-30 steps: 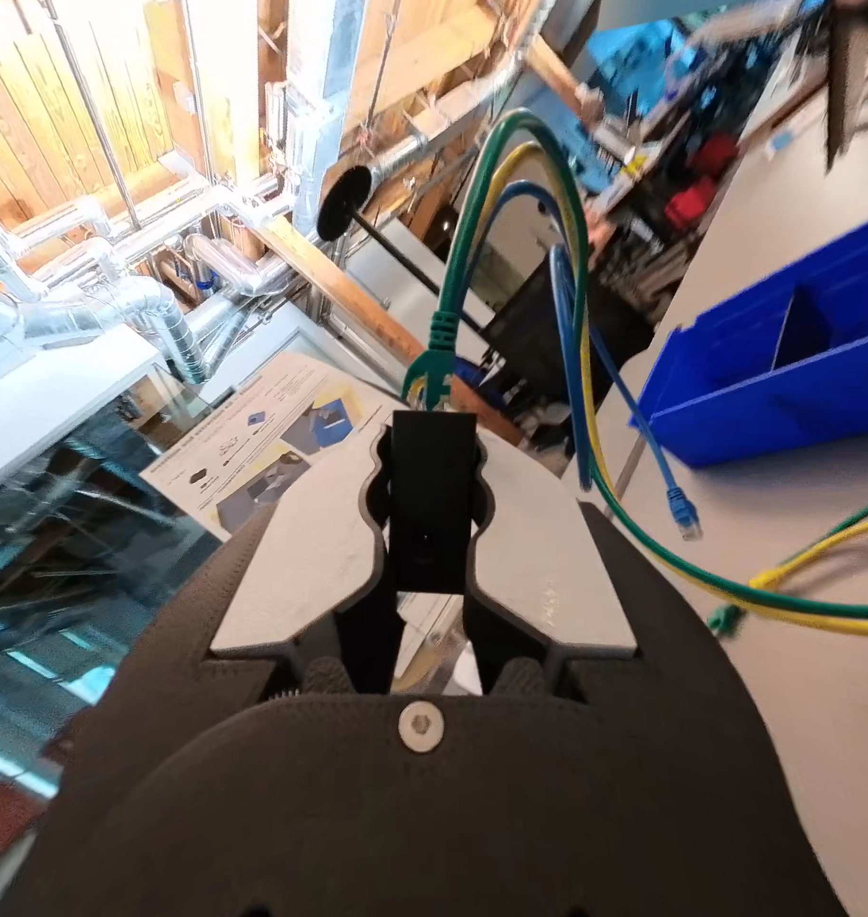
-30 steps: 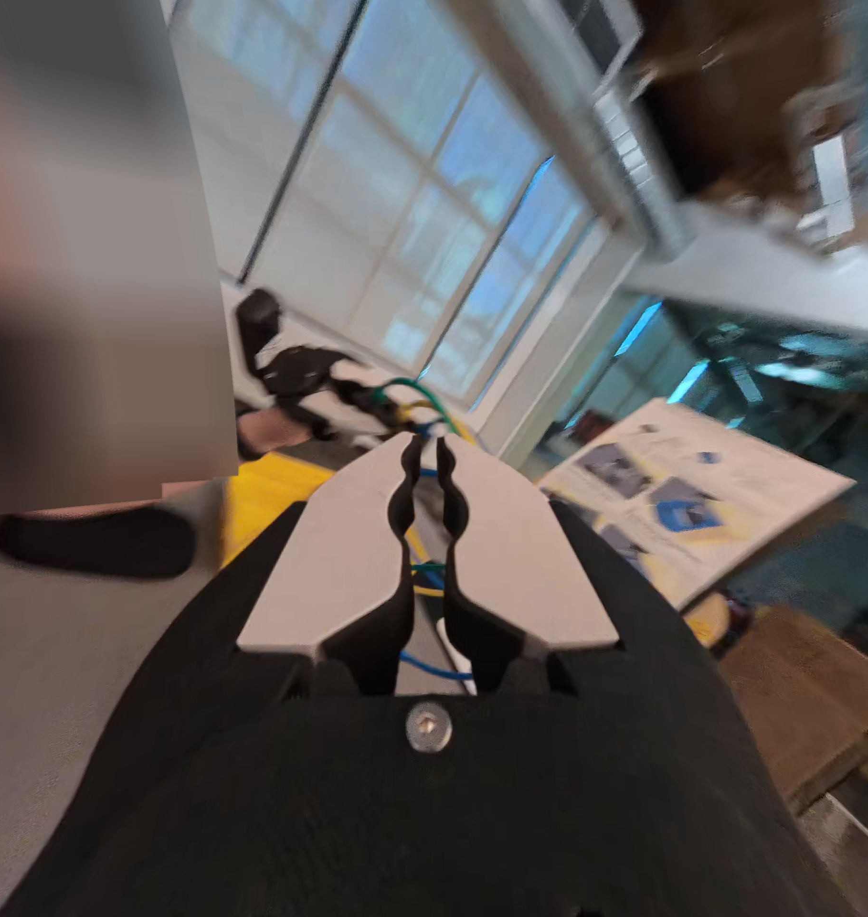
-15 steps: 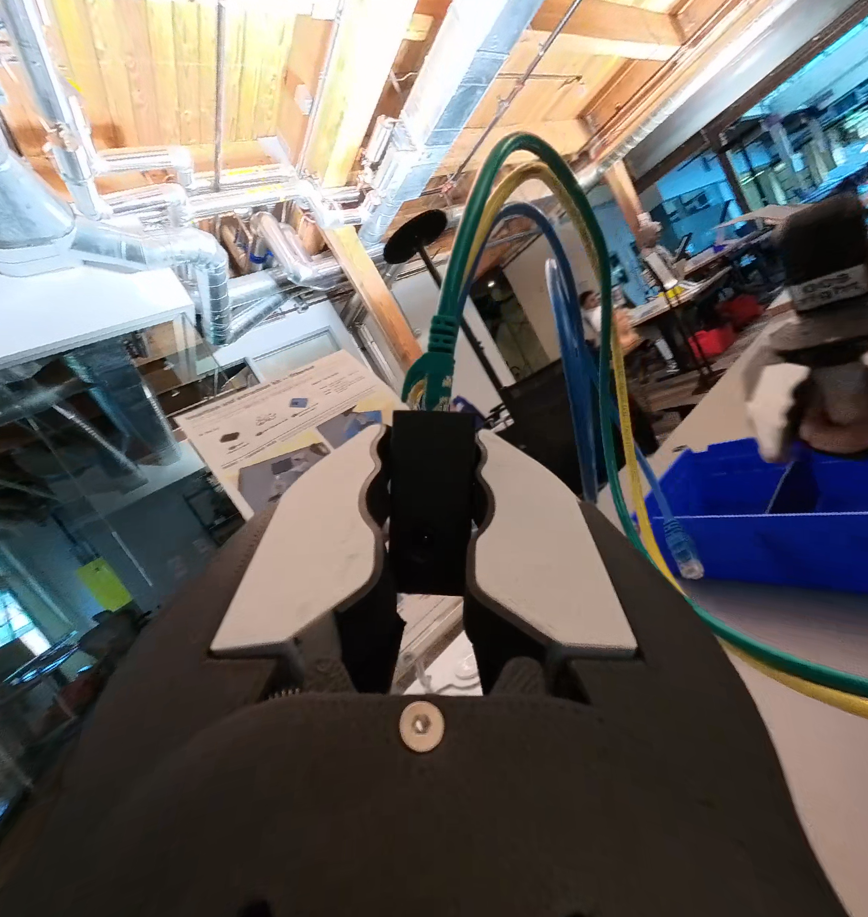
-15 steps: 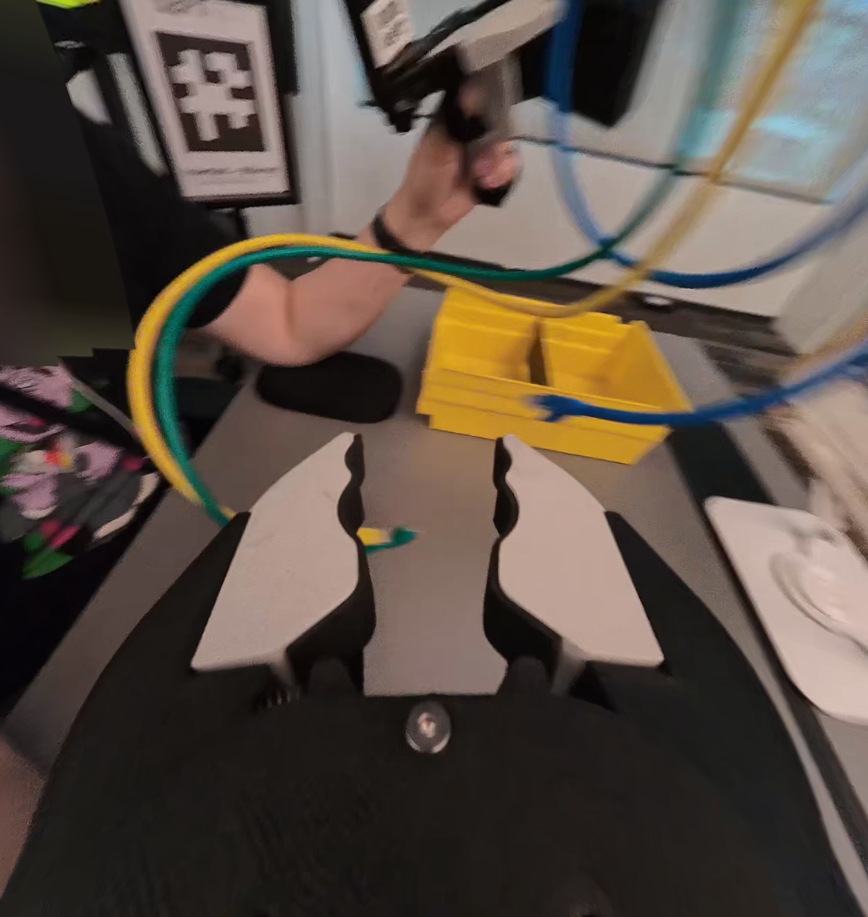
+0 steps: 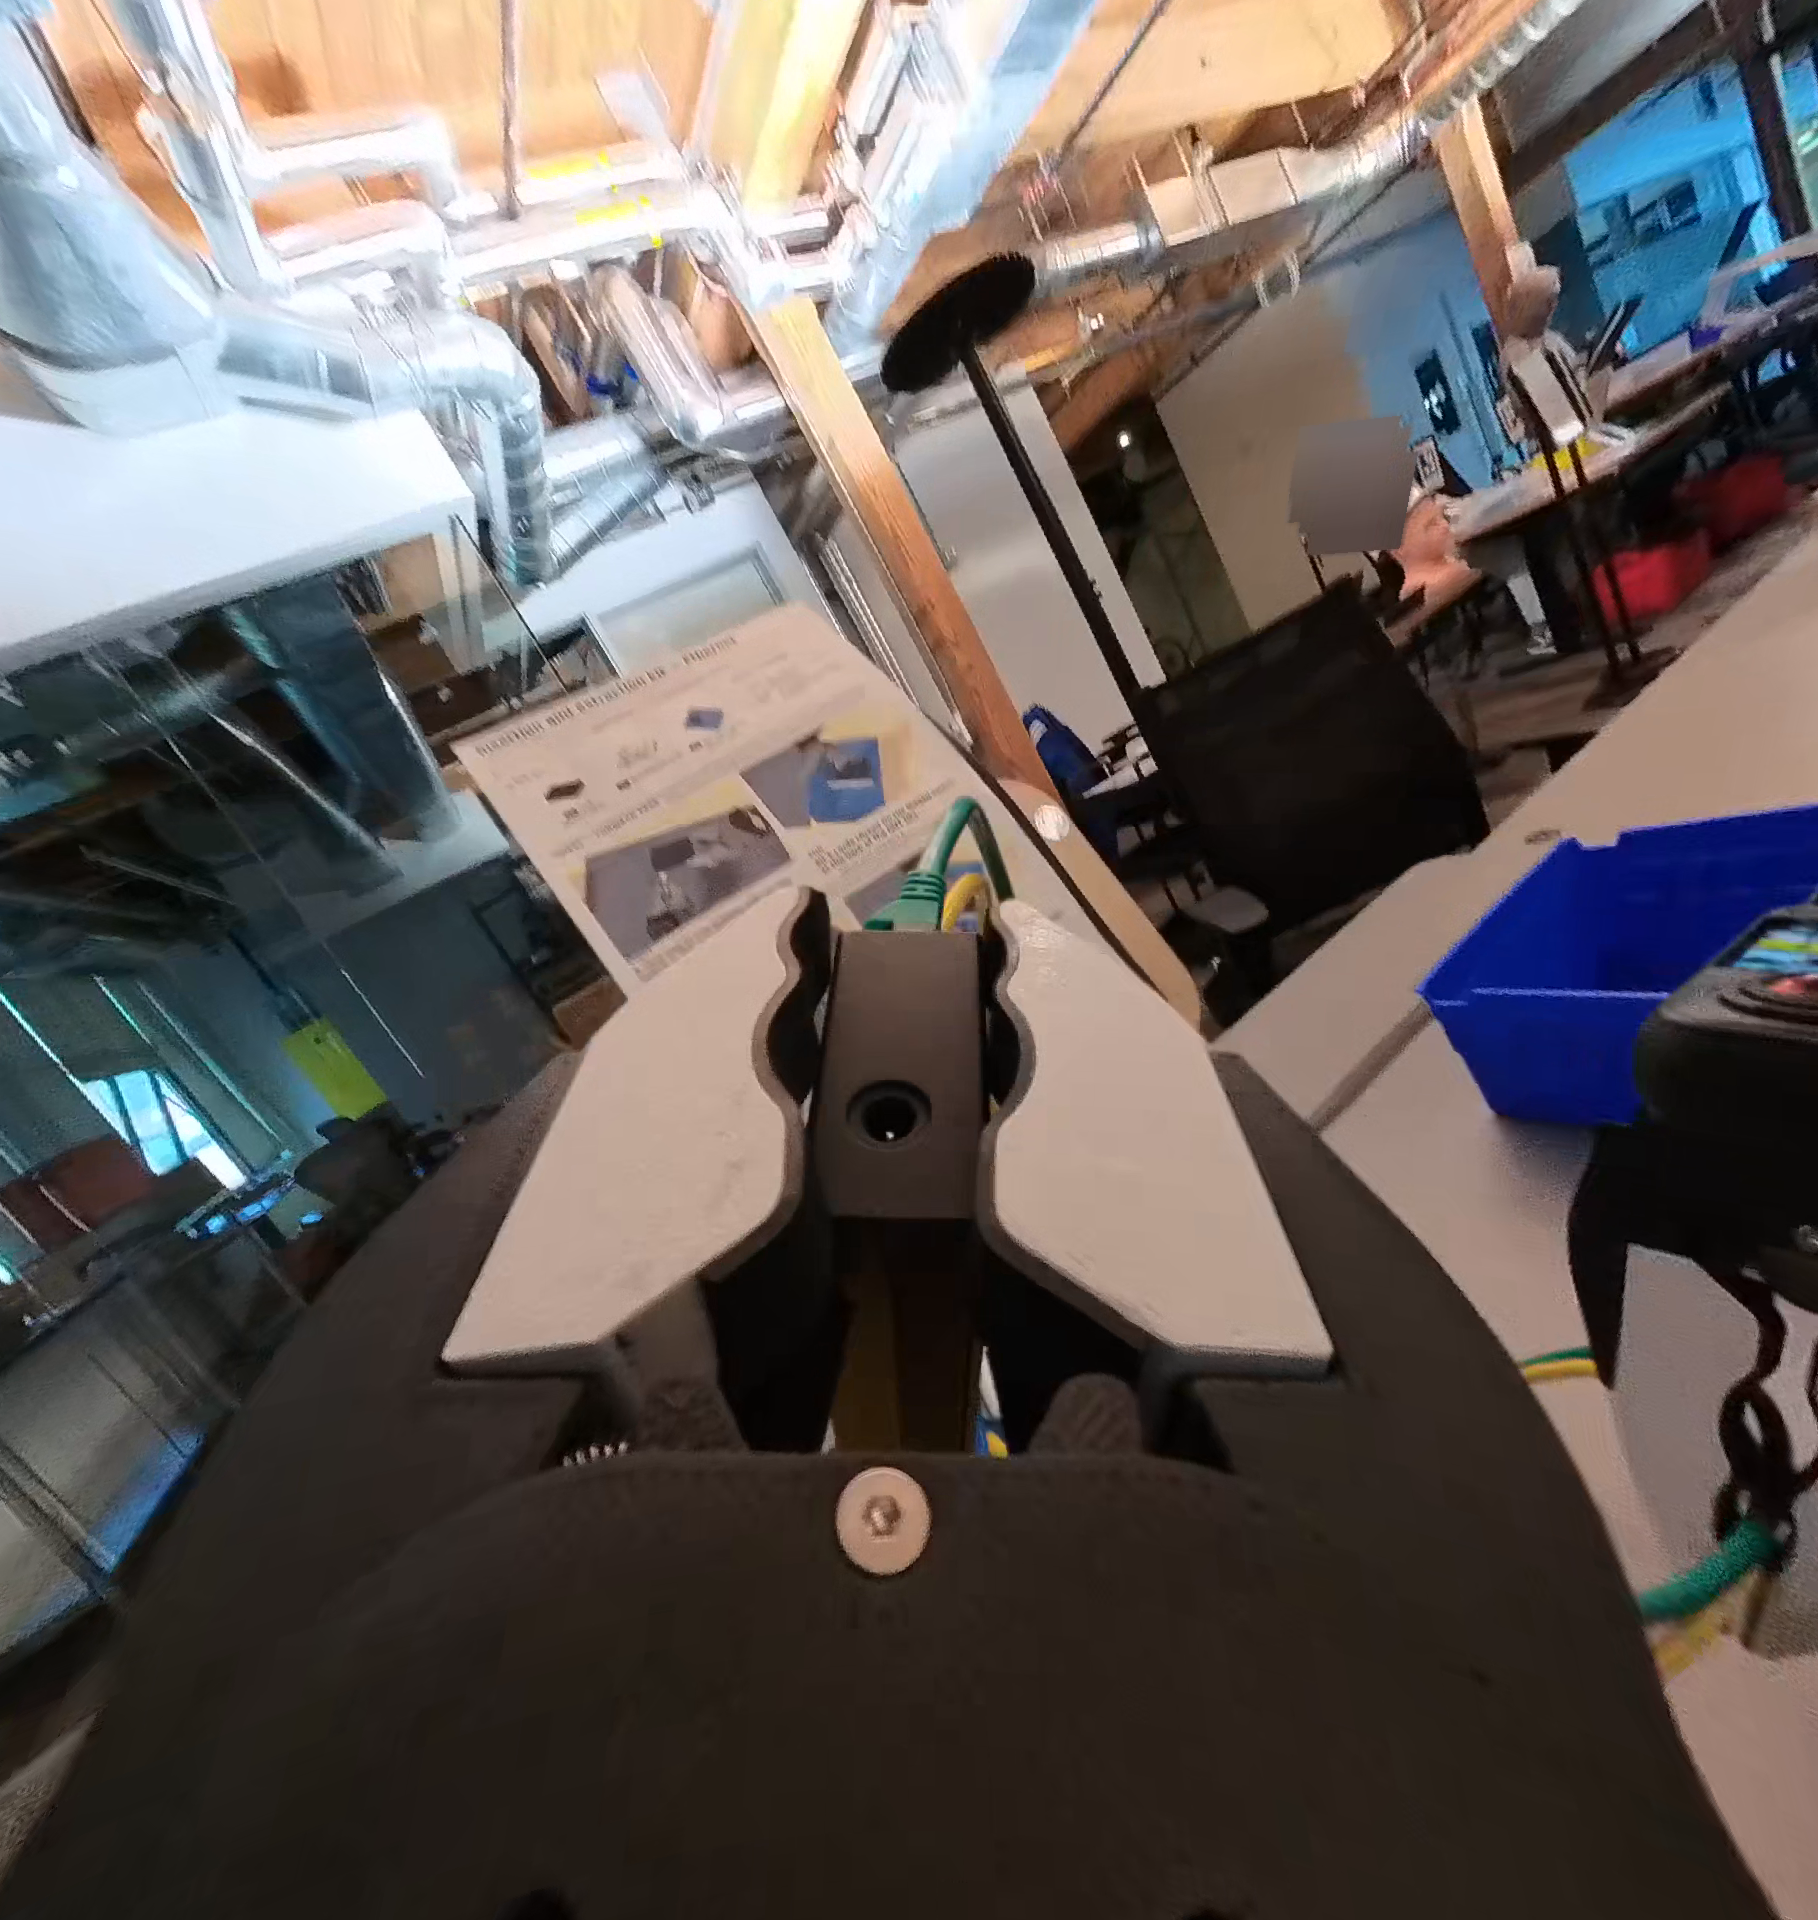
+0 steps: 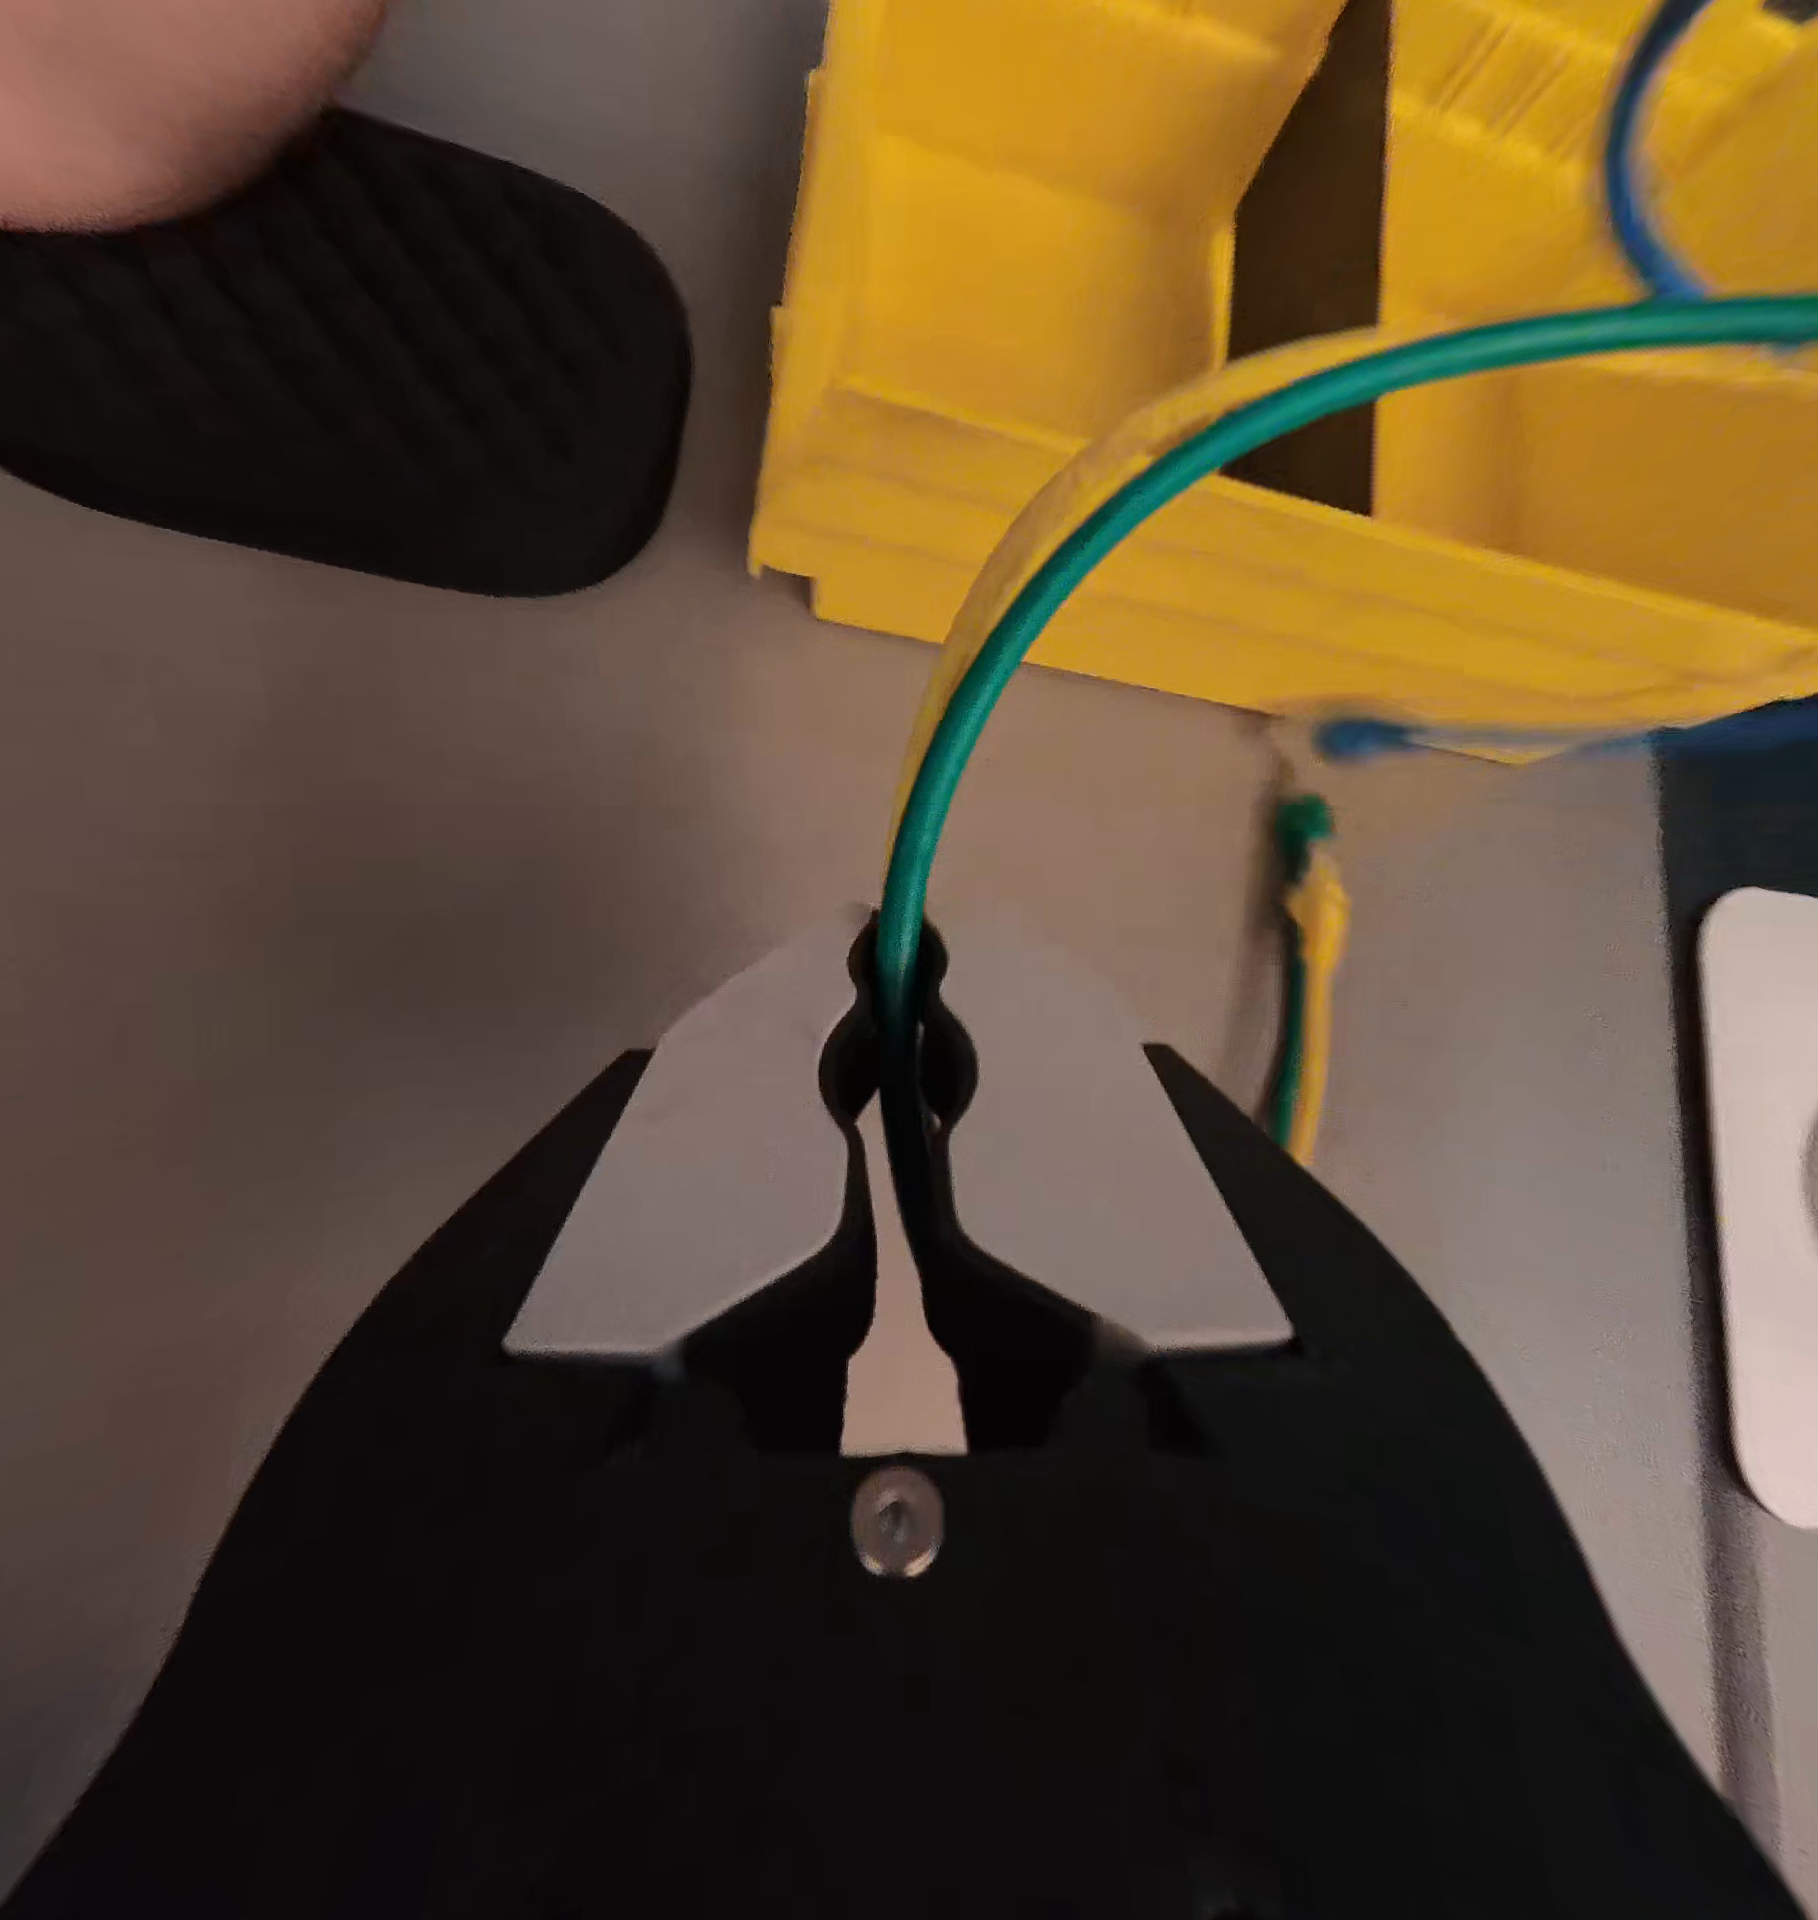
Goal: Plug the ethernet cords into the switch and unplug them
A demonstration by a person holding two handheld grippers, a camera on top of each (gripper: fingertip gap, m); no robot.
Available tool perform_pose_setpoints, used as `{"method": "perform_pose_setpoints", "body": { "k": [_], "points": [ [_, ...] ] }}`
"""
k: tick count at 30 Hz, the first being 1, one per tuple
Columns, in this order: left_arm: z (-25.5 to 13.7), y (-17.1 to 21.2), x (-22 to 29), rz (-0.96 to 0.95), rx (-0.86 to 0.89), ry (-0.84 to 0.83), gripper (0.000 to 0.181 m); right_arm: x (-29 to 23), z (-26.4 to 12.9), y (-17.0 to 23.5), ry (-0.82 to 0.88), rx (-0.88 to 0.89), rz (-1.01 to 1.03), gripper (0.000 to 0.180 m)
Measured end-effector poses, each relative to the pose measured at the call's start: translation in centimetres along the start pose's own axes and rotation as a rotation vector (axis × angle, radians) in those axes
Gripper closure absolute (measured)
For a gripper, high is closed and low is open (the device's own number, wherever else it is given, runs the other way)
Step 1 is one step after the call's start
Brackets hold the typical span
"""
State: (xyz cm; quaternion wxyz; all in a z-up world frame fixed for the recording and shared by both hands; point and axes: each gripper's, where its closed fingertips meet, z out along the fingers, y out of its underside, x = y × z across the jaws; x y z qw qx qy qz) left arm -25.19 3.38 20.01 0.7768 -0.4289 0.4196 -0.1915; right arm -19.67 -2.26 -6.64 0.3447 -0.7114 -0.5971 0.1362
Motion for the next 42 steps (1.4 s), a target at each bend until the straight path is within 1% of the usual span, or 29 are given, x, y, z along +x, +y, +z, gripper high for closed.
{"method": "perform_pose_setpoints", "body": {
  "k": [3, 6, 9, 10, 13, 15, 17, 20, 22, 23, 24, 26, 27, 29, 32, 33, 34, 36, 38, 40, 42],
  "points": [
    [1.2, 1.1, 1.2, -0.05, -0.01, 0.064, 0.154, 1.2, -1.8, -0.2, 0.059, 0.026, -0.007, 0.176],
    [1.7, 1.4, 1.8, -0.061, -0.011, 0.081, 0.154, 3.1, -5.5, -0.9, 0.189, 0.079, -0.008, 0.176],
    [1.9, 1.2, 2.1, -0.089, 0.005, 0.082, 0.154, 4.5, -10.0, -0.8, 0.319, 0.096, -0.023, 0.177],
    [2.0, 1.0, 2.3, -0.108, 0.017, 0.087, 0.151, 5.0, -11.8, -0.8, 0.375, 0.105, -0.027, 0.177],
    [2.1, 0.0, 3.1, -0.171, 0.067, 0.107, 0.154, 5.7, -17.7, -0.8, 0.523, 0.18, -0.024, 0.177],
    [2.4, -1.0, 3.9, -0.198, 0.098, 0.118, 0.154, 5.9, -22.2, -0.6, 0.627, 0.257, -0.014, 0.177],
    [3.4, -2.3, 4.6, -0.189, 0.112, 0.11, 0.154, 6.6, -27.1, 0.7, 0.785, 0.309, -0.003, 0.178],
    [6.6, -6.1, 6.1, -0.18, 0.155, 0.153, 0.154, 8.0, -34.1, 3.5, 1.044, 0.43, 0.054, 0.179],
    [9.5, -9.2, 7.7, -0.154, 0.178, 0.208, 0.154, 9.1, -37.2, 6.6, 1.194, 0.459, 0.087, 0.179],
    [11.1, -10.6, 8.6, -0.129, 0.183, 0.227, 0.154, 9.9, -38.0, 8.5, 1.261, 0.43, 0.098, 0.179],
    [12.8, -11.7, 9.8, -0.107, 0.182, 0.253, 0.154, 10.6, -38.1, 10.6, 1.285, 0.376, 0.117, 0.179],
    [16.1, -13.4, 12.3, -0.097, 0.172, 0.309, 0.154, 12.2, -37.4, 15.3, 1.273, 0.255, 0.219, 0.179],
    [17.7, -14.0, 13.5, -0.083, 0.168, 0.323, 0.154, 12.8, -37.1, 17.3, 1.263, 0.23, 0.268, 0.179],
    [20.8, -14.4, 15.5, -0.066, 0.149, 0.332, 0.154, 13.7, -37.0, 21.0, 1.285, 0.179, 0.347, 0.178],
    [24.7, -14.1, 18.4, -0.117, 0.114, 0.388, 0.154, 14.1, -36.5, 24.3, 1.25, 0.197, 0.446, 0.178],
    [25.9, -13.7, 19.2, -0.13, 0.1, 0.396, 0.154, 14.2, -37.0, 24.8, 1.274, 0.215, 0.463, 0.178],
    [26.9, -13.3, 19.7, -0.14, 0.092, 0.396, 0.154, 14.2, -37.9, 24.4, 1.308, 0.259, 0.453, 0.178],
    [28.5, -13.0, 20.3, -0.173, 0.086, 0.41, 0.154, 13.9, -40.1, 22.4, 1.376, 0.379, 0.425, 0.179],
    [29.5, -13.3, 20.6, -0.225, 0.102, 0.441, 0.154, 13.7, -42.2, 20.5, 1.499, 0.447, 0.372, 0.179],
    [29.9, -13.8, 20.9, -0.252, 0.127, 0.485, 0.154, 14.2, -42.8, 20.4, 1.617, 0.422, 0.34, 0.179],
    [30.2, -13.9, 21.4, -0.254, 0.13, 0.509, 0.153, 15.1, -42.0, 23.2, 1.654, 0.304, 0.399, 0.179]
  ]
}}
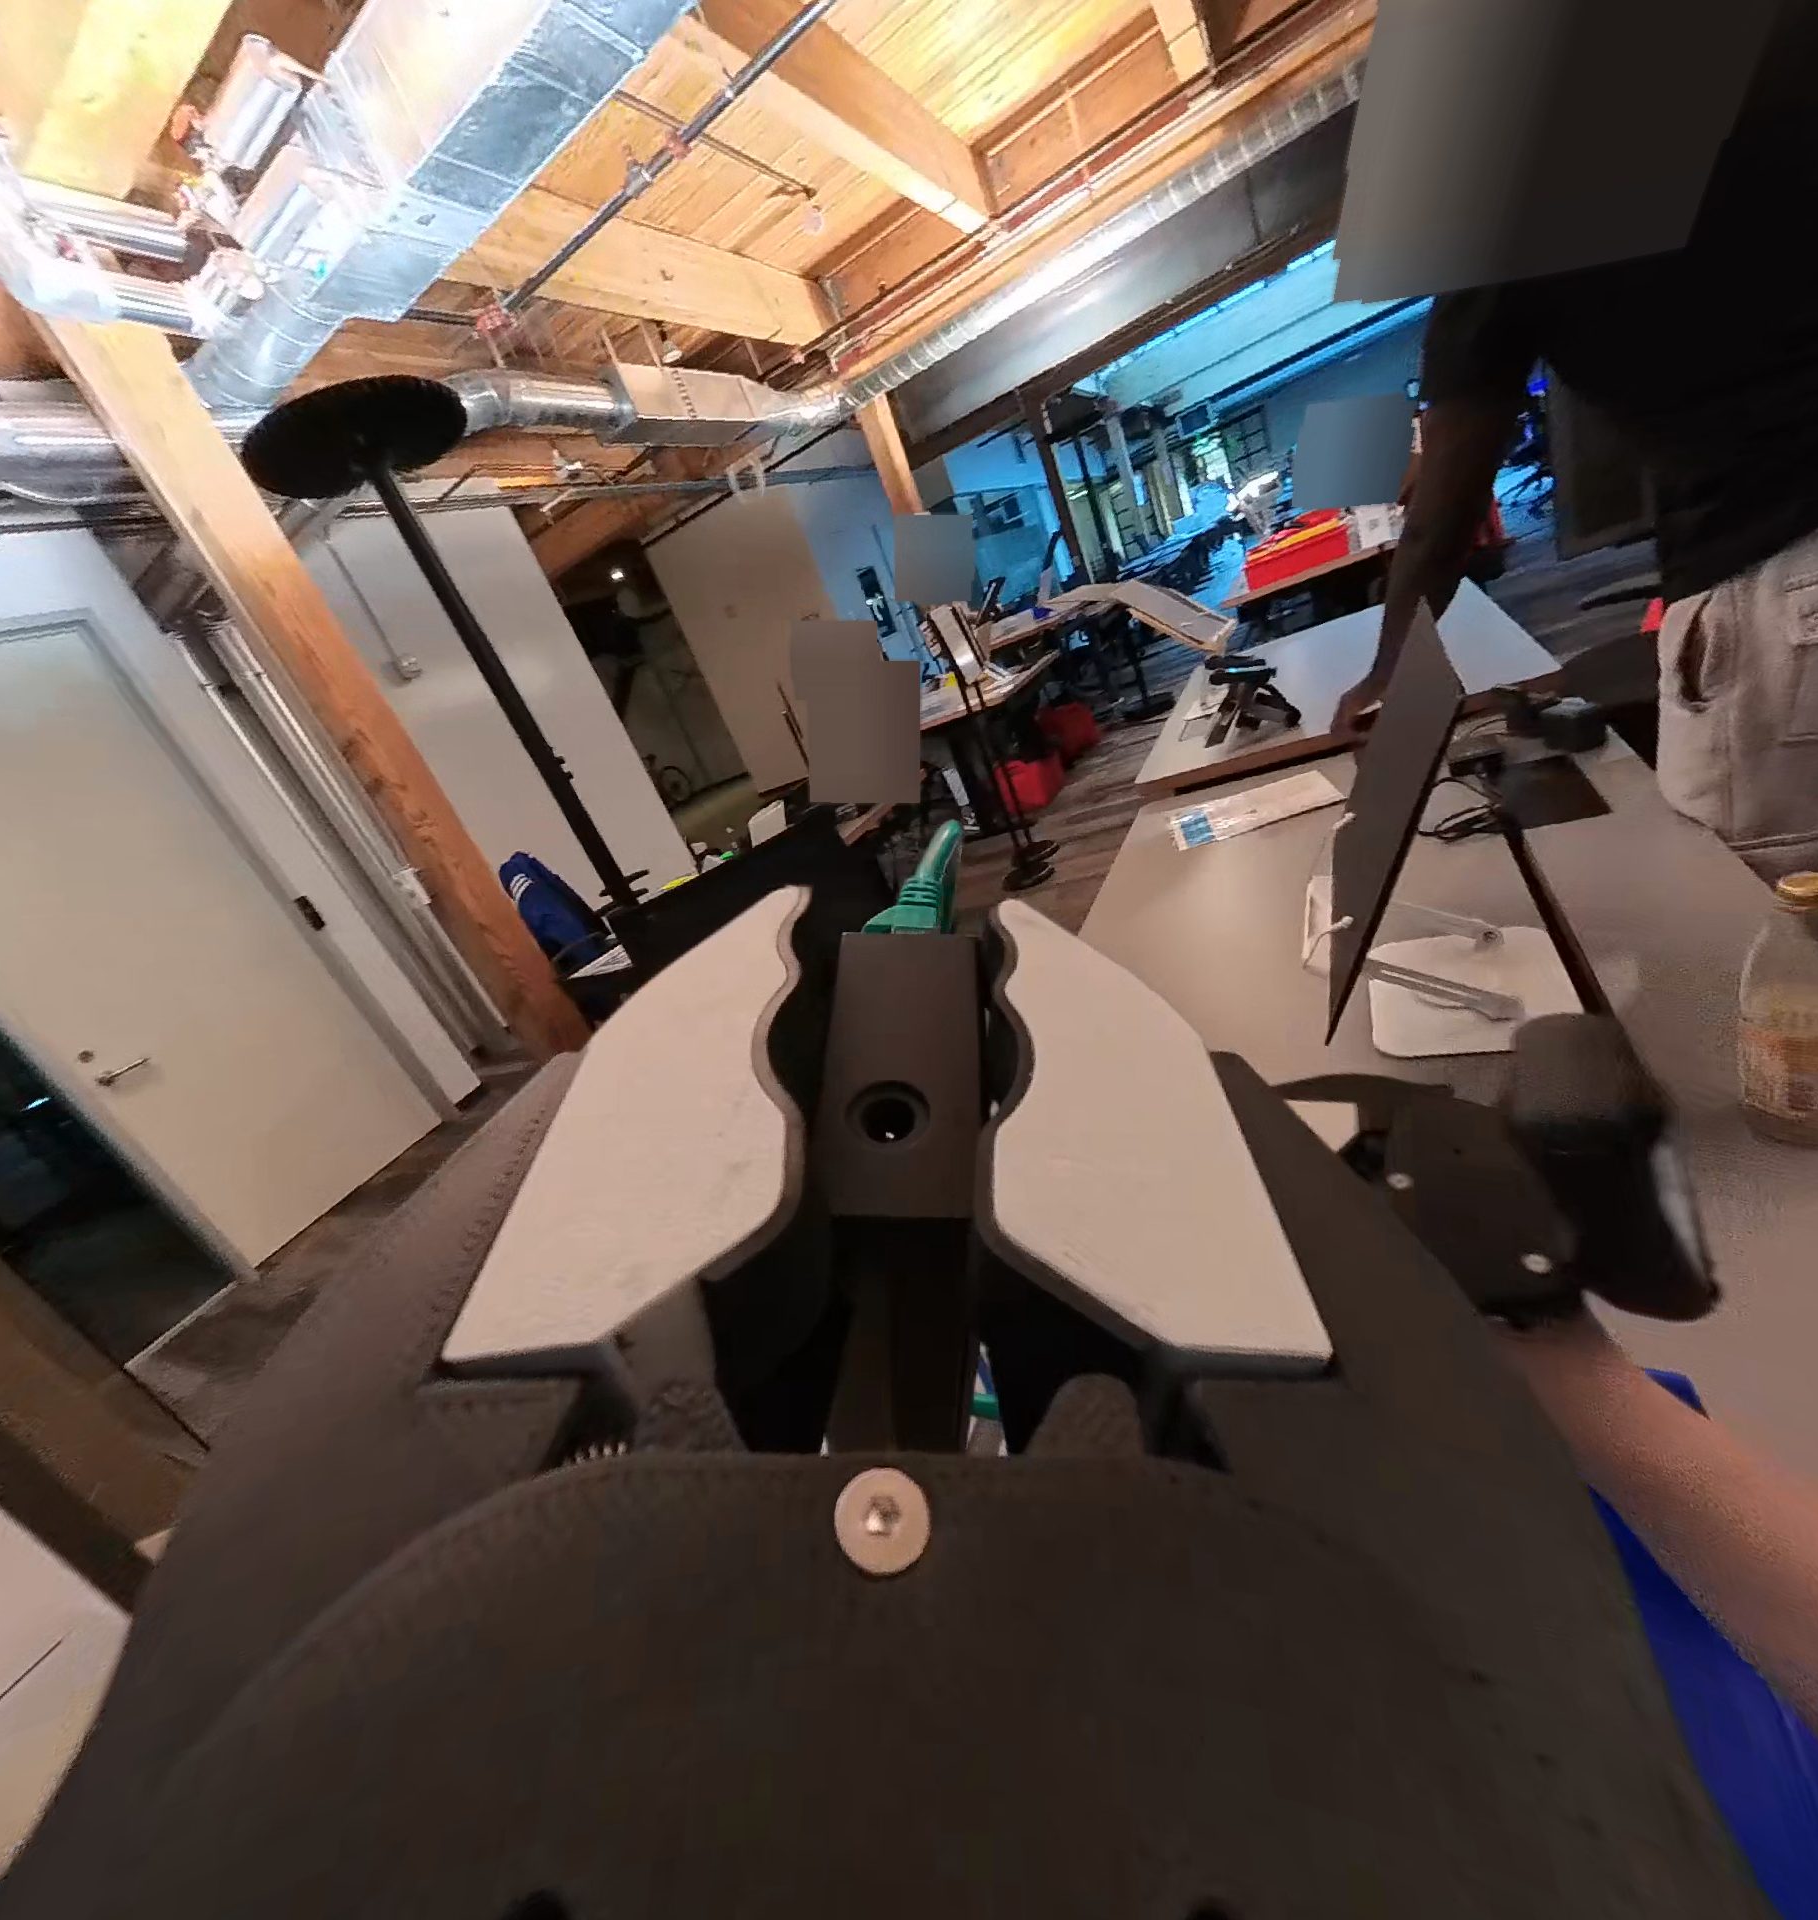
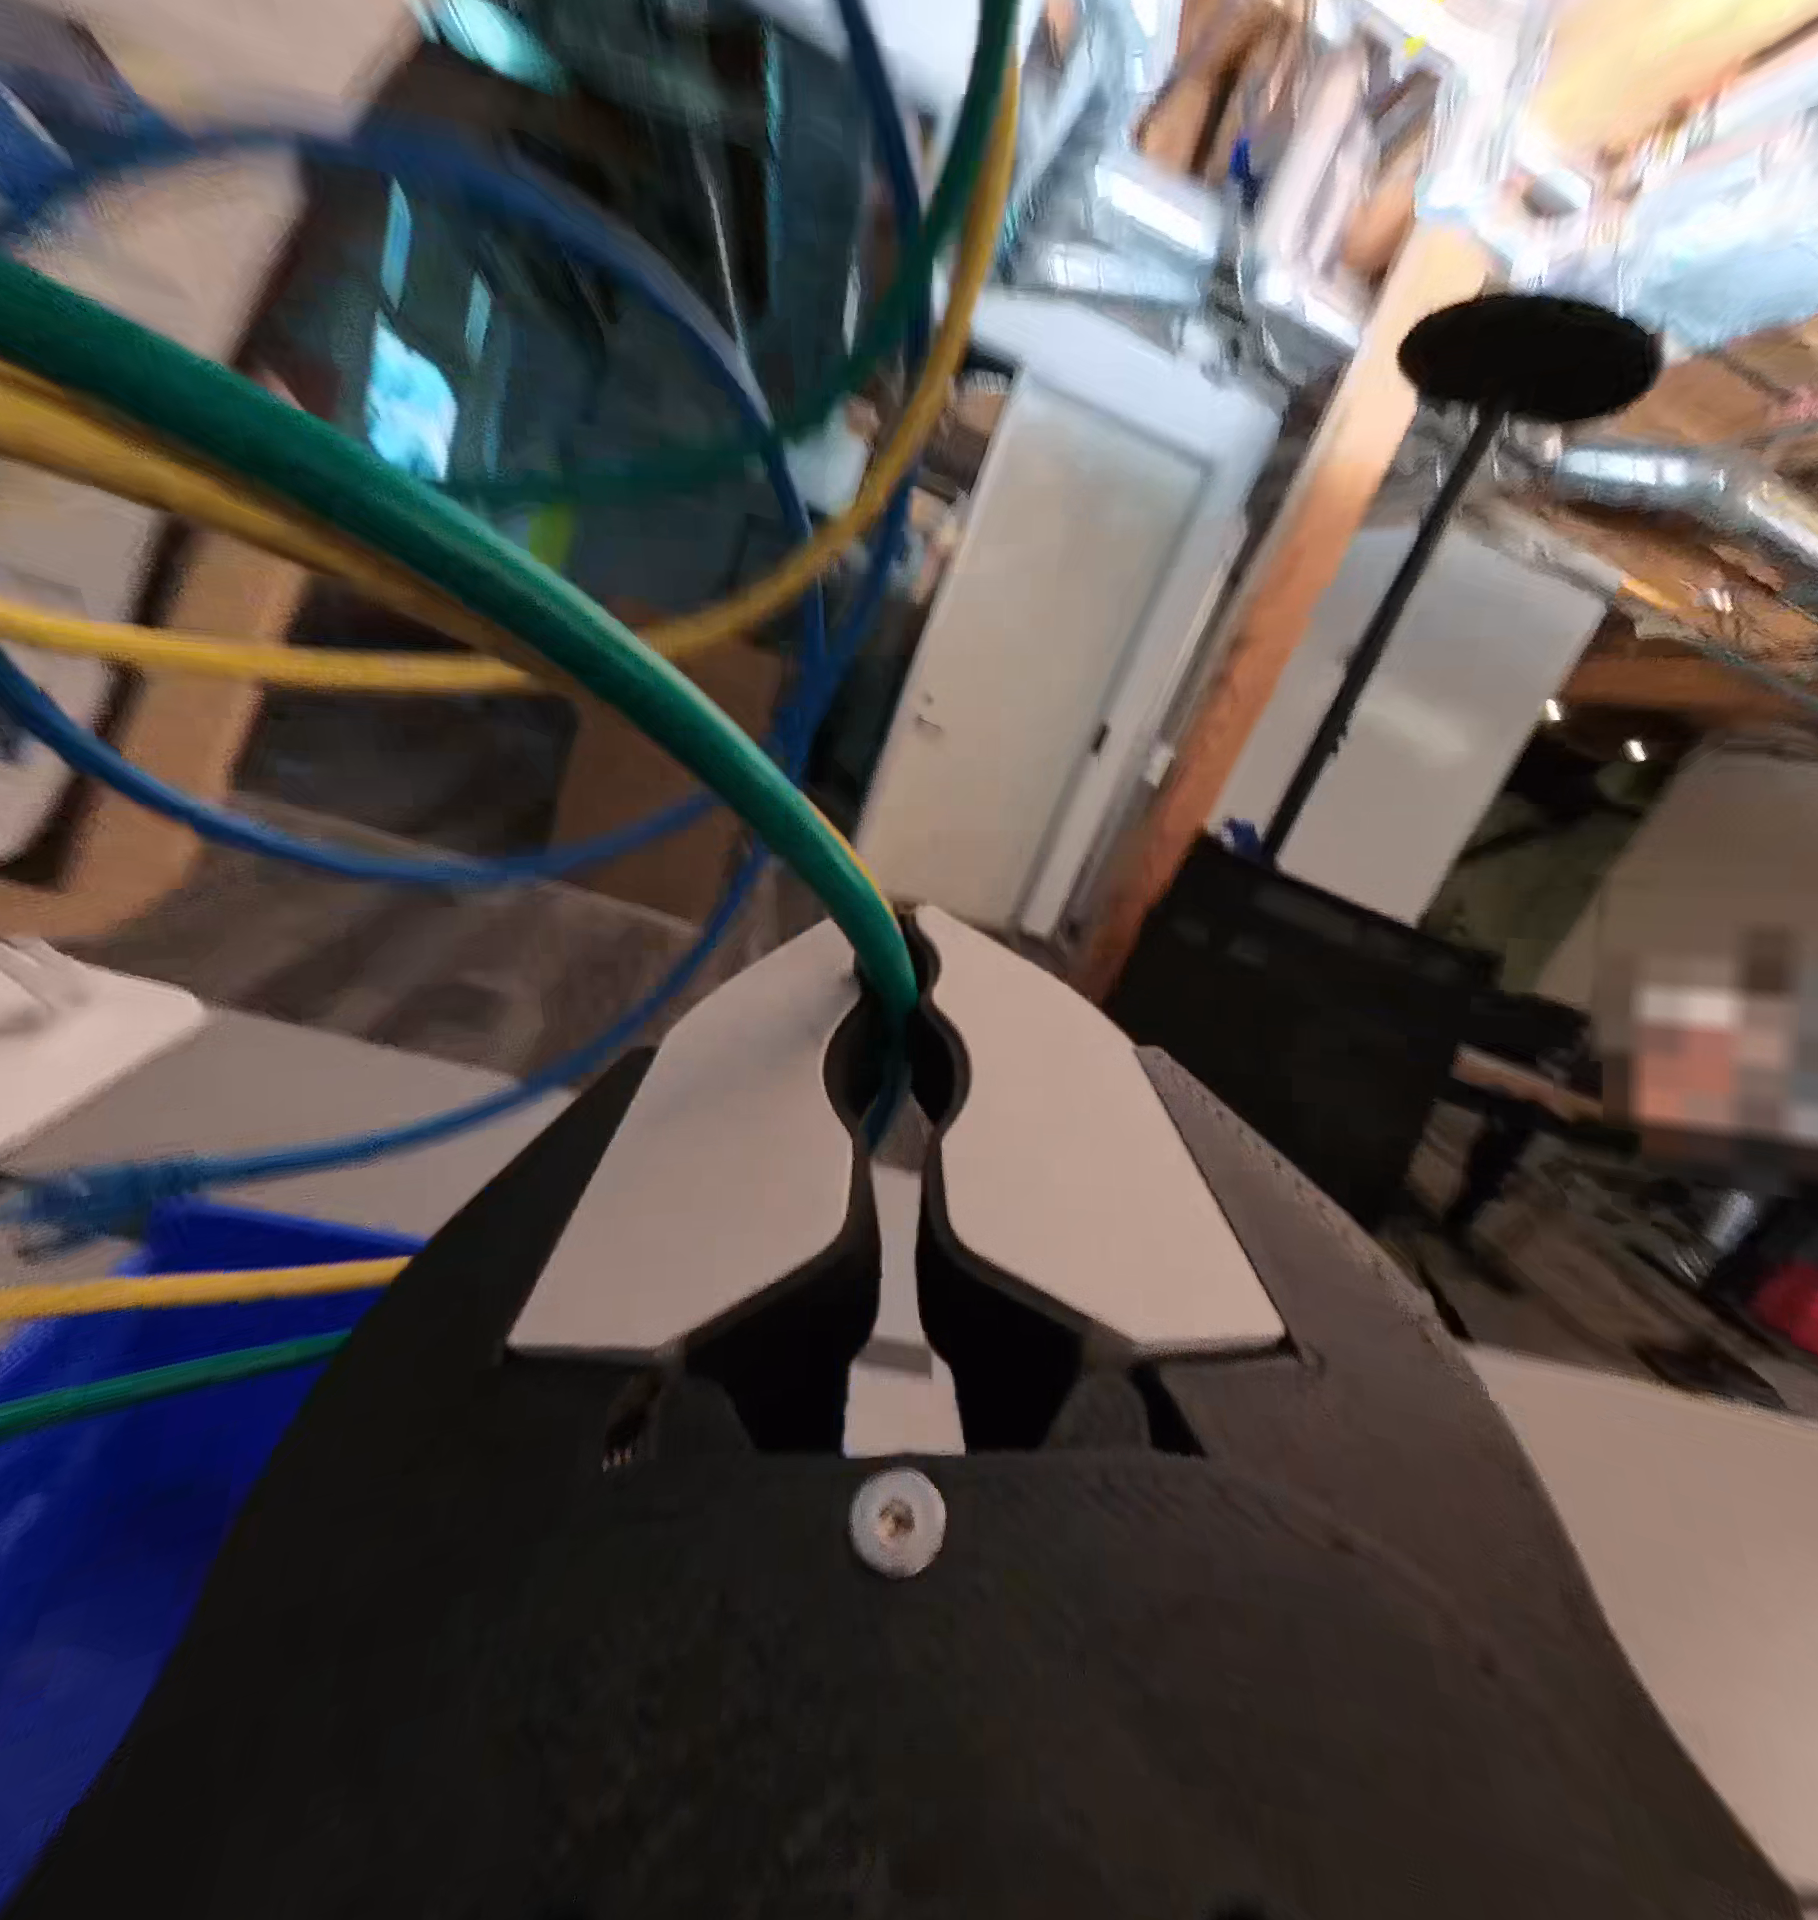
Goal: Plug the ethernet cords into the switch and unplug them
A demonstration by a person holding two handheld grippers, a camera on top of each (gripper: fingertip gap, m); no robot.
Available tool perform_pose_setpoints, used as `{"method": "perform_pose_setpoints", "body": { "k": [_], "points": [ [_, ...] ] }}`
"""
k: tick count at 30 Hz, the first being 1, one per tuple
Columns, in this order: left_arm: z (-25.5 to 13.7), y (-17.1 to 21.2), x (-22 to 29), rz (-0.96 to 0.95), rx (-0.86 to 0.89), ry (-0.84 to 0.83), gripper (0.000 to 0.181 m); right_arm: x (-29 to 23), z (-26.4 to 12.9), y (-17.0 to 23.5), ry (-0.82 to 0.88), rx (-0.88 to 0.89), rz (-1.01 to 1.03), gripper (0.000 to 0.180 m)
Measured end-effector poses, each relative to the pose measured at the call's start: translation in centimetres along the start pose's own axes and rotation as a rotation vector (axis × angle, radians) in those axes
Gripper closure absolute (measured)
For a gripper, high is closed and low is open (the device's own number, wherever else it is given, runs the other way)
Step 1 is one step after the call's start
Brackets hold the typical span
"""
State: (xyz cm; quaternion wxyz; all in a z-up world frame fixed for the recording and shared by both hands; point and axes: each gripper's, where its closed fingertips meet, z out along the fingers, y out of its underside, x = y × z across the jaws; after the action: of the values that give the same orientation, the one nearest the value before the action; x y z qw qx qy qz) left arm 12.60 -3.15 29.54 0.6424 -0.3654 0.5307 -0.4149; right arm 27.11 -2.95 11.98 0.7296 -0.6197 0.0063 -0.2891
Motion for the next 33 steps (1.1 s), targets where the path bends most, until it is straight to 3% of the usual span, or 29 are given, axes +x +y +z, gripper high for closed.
{"method": "perform_pose_setpoints", "body": {
  "k": [4, 9, 12, 16, 18, 22, 27, 30, 33],
  "points": [
    [0.8, 1.7, 0.7, -0.024, -0.049, 0.032, 0.153, 1.1, 0.9, 7.3, 0.007, -0.267, 0.008, 0.178],
    [1.6, 6.3, 3.2, -0.086, -0.156, 0.131, 0.153, -3.9, -1.3, 13.4, -0.378, -0.614, 0.002, 0.168],
    [1.6, 8.7, 4.1, -0.115, -0.195, 0.158, 0.153, -3.6, -3.6, 15.0, -0.426, -0.756, 0.033, 0.155],
    [0.9, 9.5, 5.3, -0.247, -0.199, 0.25, 0.153, -1.8, -6.3, 14.0, -0.447, -0.763, 0.195, 0.13],
    [0.8, 10.7, 5.9, -0.253, -0.254, 0.281, 0.153, -0.1, -6.6, 12.7, -0.398, -0.697, 0.216, 0.129],
    [1.3, 15.0, 6.5, -0.189, -0.404, 0.304, 0.153, -1.0, -6.7, 11.4, -0.456, -0.623, 0.22, 0.135],
    [2.0, 21.6, 7.3, -0.031, -0.658, 0.314, 0.153, -3.9, -7.0, 17.2, -0.531, -0.905, 0.135, 0.136],
    [2.7, 24.4, 7.6, -0.044, -0.745, 0.321, 0.153, -4.5, -6.8, 17.6, -0.547, -0.938, 0.167, 0.142],
    [3.4, 26.3, 8.1, -0.106, -0.815, 0.352, 0.153, -4.3, -6.7, 16.6, -0.544, -0.906, 0.22, 0.122]
  ]
}}
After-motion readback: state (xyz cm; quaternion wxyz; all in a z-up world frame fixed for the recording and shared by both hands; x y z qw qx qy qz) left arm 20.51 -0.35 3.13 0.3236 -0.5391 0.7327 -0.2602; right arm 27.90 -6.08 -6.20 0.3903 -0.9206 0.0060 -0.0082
